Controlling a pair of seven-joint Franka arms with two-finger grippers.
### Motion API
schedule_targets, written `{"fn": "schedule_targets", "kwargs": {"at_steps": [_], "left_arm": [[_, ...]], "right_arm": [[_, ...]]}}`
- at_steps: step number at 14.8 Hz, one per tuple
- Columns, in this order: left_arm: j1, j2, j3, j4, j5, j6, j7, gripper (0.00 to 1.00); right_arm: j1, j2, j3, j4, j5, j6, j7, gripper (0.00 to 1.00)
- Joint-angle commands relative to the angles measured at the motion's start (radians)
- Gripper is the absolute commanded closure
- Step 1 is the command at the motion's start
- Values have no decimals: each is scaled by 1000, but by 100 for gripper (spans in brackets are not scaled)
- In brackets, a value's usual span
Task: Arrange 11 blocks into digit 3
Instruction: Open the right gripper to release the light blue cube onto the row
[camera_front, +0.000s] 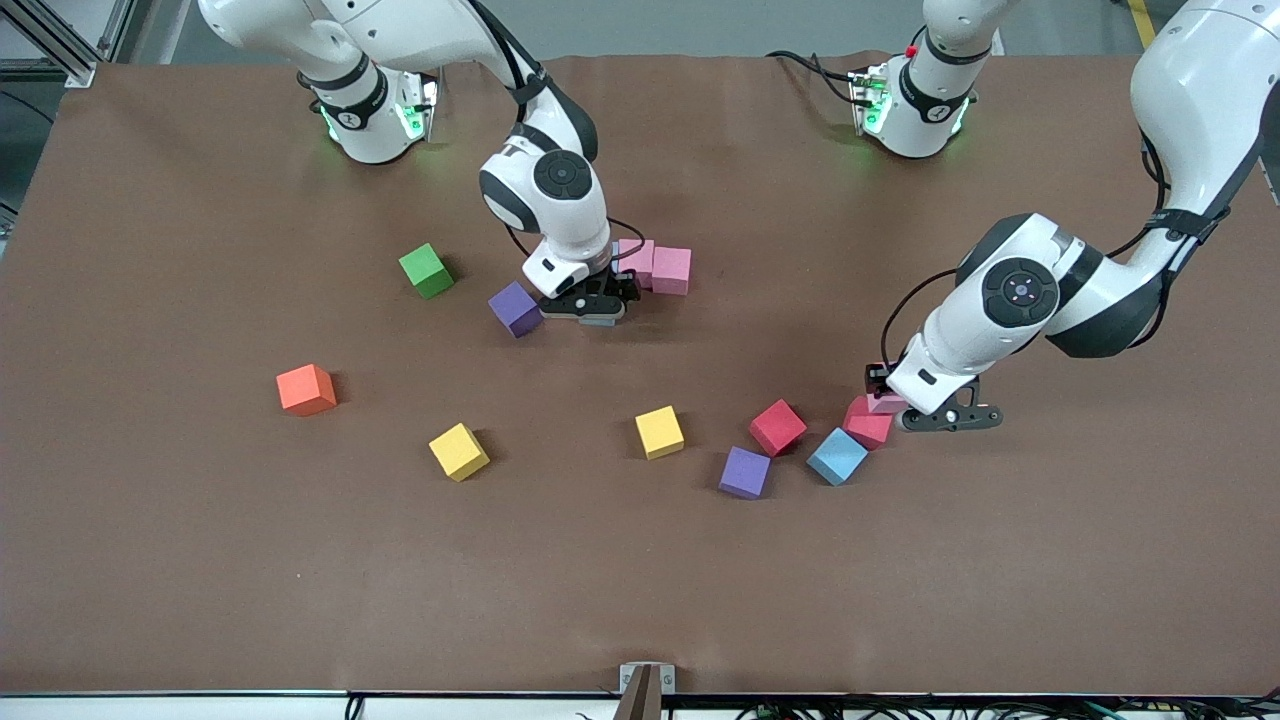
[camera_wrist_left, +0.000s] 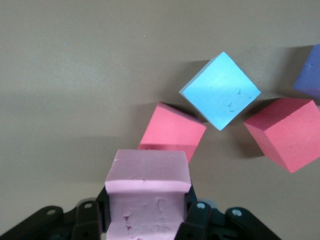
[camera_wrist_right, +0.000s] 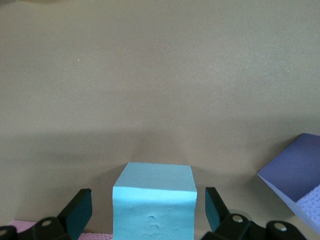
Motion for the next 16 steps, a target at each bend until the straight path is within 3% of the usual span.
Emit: {"fn": "schedule_targets", "kwargs": {"at_steps": [1, 10, 16], "left_arm": [[-1, -18, -7, 6, -23, -21, -3, 51], [-1, -16, -5, 8, -23, -21, -3, 51], [-1, -16, -7, 8, -23, -21, -3, 51]], "right_arm": [[-10, -6, 2, -1, -25, -1, -3, 0], [-61, -47, 3, 77, -27, -171, -42, 0], [-125, -101, 0, 73, -17, -187, 64, 0]]}}
